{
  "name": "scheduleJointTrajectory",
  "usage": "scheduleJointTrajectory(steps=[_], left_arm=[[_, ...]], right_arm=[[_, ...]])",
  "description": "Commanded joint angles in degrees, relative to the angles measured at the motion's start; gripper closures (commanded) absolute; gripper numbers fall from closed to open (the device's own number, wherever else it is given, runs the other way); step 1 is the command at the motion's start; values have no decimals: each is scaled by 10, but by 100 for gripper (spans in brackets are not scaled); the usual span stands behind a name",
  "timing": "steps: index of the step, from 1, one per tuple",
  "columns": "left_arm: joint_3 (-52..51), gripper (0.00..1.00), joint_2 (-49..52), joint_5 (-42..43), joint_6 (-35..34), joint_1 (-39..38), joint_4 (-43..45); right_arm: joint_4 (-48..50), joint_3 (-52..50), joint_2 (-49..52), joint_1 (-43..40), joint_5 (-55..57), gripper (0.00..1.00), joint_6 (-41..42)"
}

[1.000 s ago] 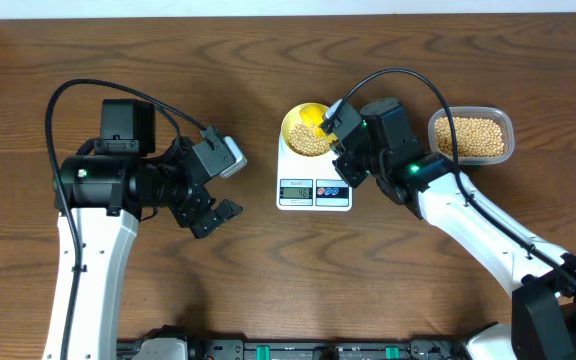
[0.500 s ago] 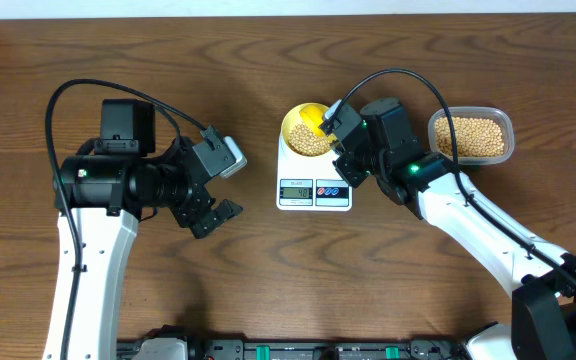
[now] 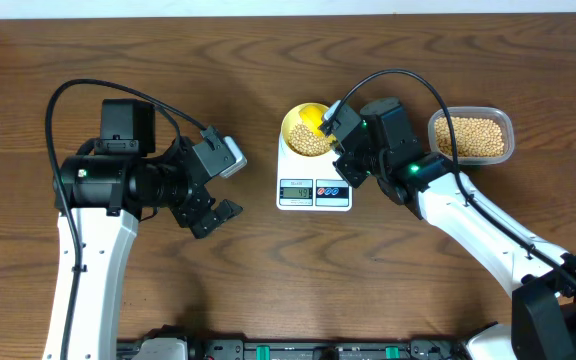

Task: Scoop item into bowl and weigh 50g on scale
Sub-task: 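Hold the tipped scoop over the bowl, shaking out remaining soybeans, then carry the empty scoop right back to the soybean tub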

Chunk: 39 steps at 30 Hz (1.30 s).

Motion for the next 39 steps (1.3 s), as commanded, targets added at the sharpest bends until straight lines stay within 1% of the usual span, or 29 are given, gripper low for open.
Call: scheduleJointTrajectory(steps=[1, 5, 7, 14, 17, 19, 23, 26, 29, 34, 37, 39], left_arm=[[3, 2, 2, 5, 5, 3, -2], [3, 2, 2, 5, 5, 3, -2], [3, 2, 2, 5, 5, 3, -2], [3, 2, 2, 5, 5, 3, -2], [3, 2, 2, 5, 5, 3, -2], [3, 2, 2, 5, 5, 3, -2], [3, 2, 2, 5, 5, 3, -2], [3, 2, 2, 5, 5, 3, -2], [3, 2, 2, 5, 5, 3, -2], [3, 2, 2, 5, 5, 3, -2], [3, 2, 2, 5, 5, 3, -2], [3, 2, 2, 5, 5, 3, -2]], right_arm=[[2, 2, 0, 3, 19, 99, -41], [4, 2, 0, 4, 62, 99, -100], [9, 2, 0, 4, 69, 99, -115], [59, 2, -9, 4, 68, 99, -118], [64, 3, -25, 3, 68, 99, -117], [64, 3, -37, 0, 71, 99, -97], [63, 3, -72, -22, 73, 99, -7], [47, 3, -108, -60, 73, 99, 58], [-7, 3, -148, -116, 72, 99, 99], [-137, 3, -202, -226, 72, 99, 101], [-194, 3, -205, -294, 63, 99, 101], [-215, 3, -198, -333, 33, 99, 91]])
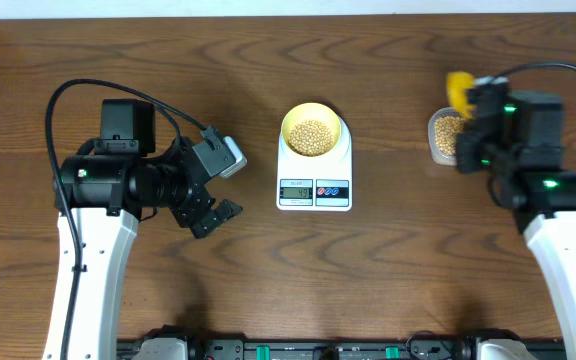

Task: Scoop item into bowl and weigh 50g on scale
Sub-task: 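Carry the empty scoop right back to the soybean tub, then dip the scoop into the soybeans in the tub with the right gripper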

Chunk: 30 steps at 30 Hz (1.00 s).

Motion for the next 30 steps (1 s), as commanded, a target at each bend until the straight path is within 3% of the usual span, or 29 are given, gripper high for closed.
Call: scheduleJointTrajectory(steps=[1, 8, 14, 30], left_arm=[[3, 2, 2, 5, 5, 3, -2], [3, 2, 2, 5, 5, 3, -2], [3, 2, 2, 5, 5, 3, -1], [3, 2, 2, 5, 5, 3, -2]], right_arm=[[-21, 2, 8, -57, -55, 99, -4], [-27, 2, 59, -128, -147, 99, -35], [-9, 2, 120, -136, -236, 99, -34], [-3, 2, 178, -129, -186, 99, -34]])
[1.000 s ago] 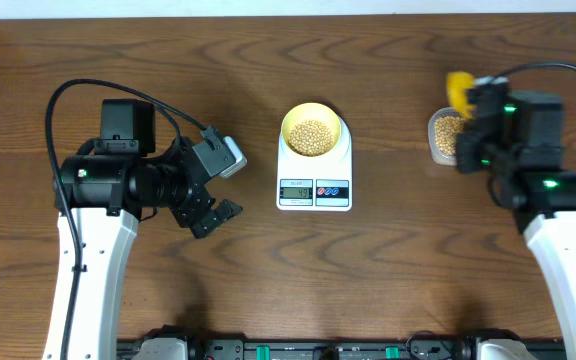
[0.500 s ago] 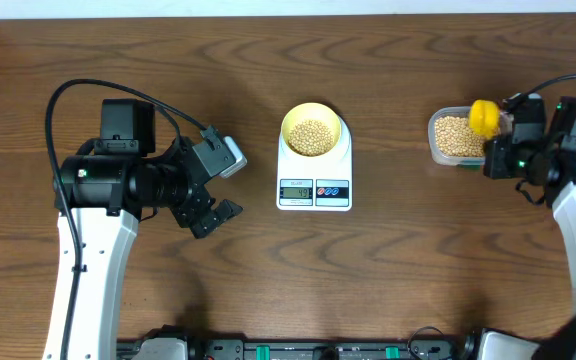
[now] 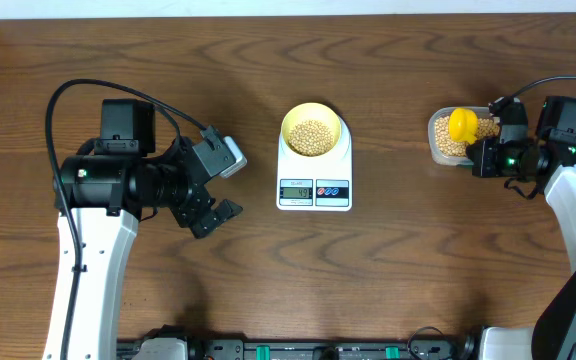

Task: Scoop item into bowl and weigh 50g on scale
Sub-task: 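Dip the scoop into the soybeans in the tub with the right gripper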

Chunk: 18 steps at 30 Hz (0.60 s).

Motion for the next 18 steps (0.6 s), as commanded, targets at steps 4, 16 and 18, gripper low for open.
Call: scheduleJointTrajectory(steps=[4, 16, 18], left_arm=[[3, 2, 2, 5, 5, 3, -2], [3, 2, 2, 5, 5, 3, -2], [3, 2, 2, 5, 5, 3, -2]], right_arm=[[-10, 2, 0, 24, 24, 99, -6], [-22, 2, 3, 87, 56, 99, -12], [-22, 2, 3, 84, 56, 99, -5]])
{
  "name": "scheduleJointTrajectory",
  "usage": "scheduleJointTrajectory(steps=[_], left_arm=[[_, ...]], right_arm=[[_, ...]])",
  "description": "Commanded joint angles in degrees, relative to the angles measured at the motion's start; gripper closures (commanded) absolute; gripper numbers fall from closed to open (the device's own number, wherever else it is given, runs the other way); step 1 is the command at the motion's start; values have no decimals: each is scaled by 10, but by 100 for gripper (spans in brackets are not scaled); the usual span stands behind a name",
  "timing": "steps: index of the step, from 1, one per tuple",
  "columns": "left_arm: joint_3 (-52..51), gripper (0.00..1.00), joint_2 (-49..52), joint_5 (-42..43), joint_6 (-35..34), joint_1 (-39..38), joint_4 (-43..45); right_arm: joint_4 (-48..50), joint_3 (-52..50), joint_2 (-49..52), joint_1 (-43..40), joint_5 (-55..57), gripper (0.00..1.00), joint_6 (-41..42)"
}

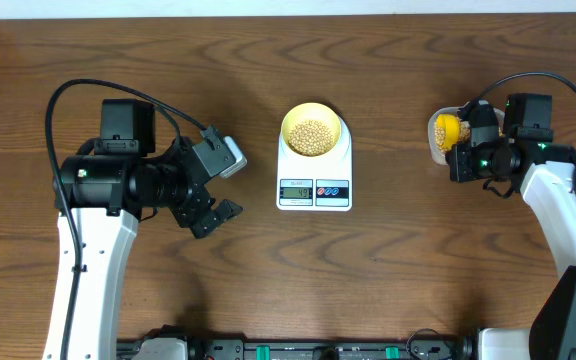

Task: Scoop item into bowl and weigh 50g on scale
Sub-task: 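Dip the scoop into the soybeans in the tub with the right gripper, then lift the filled scoop and carry it left over the yellow bowl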

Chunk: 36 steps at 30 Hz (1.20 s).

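A yellow bowl holding soybeans sits on the white scale, whose display is too small to read. At the right, my right gripper is shut on the yellow scoop. The scoop is at the left end of the clear container of soybeans, which the arm mostly hides. My left gripper stands open with nothing in it, left of the scale and apart from it.
The brown wooden table carries only the scale and the container. The left arm's black body fills the left side. The right arm's white link runs down the right edge.
The scoop has shifted a little left within the container, from its middle to its left end. The right wrist has turned and now covers more of the container. The left arm is unmoved.
My right gripper first held the scoop over the bowl on the scale. Then it was over at the bean container with the scoop raised above it. Then the scoop lay low among the beans, and now it is at the container's left end. The left gripper stayed open throughout.
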Motion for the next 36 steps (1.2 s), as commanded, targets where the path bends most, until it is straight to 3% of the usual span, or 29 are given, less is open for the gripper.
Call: scheduleJointTrajectory(steps=[1, 24, 29, 36], left_arm=[[3, 2, 2, 5, 5, 3, -2], [3, 2, 2, 5, 5, 3, -2], [3, 2, 2, 5, 5, 3, -2], [3, 2, 2, 5, 5, 3, -2]], right_arm=[[-1, 2, 3, 1, -2, 99, 1], [13, 2, 2, -123, -210, 99, 89], [15, 2, 2, -120, -283, 99, 94], [18, 2, 2, -65, -296, 99, 132]])
